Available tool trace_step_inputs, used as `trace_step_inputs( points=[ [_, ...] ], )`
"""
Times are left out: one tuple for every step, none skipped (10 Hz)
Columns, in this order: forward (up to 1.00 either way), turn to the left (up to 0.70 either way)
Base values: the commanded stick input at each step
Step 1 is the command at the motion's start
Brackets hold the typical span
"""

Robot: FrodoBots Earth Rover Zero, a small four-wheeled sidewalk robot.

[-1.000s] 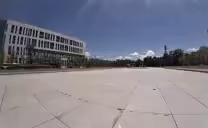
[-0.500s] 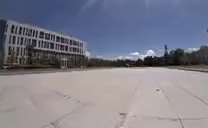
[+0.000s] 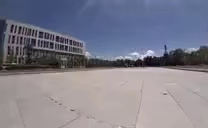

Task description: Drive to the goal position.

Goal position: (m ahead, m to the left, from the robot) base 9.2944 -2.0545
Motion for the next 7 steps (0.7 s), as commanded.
trace_step_inputs(
  points=[
    [0.7,-0.3],
    [0.7,-0.3],
    [0.7,-0.3],
    [0.7,-0.28],
    [0.7,-0.13],
    [0.7,0.0],
    [0.7,0.0]
  ],
)
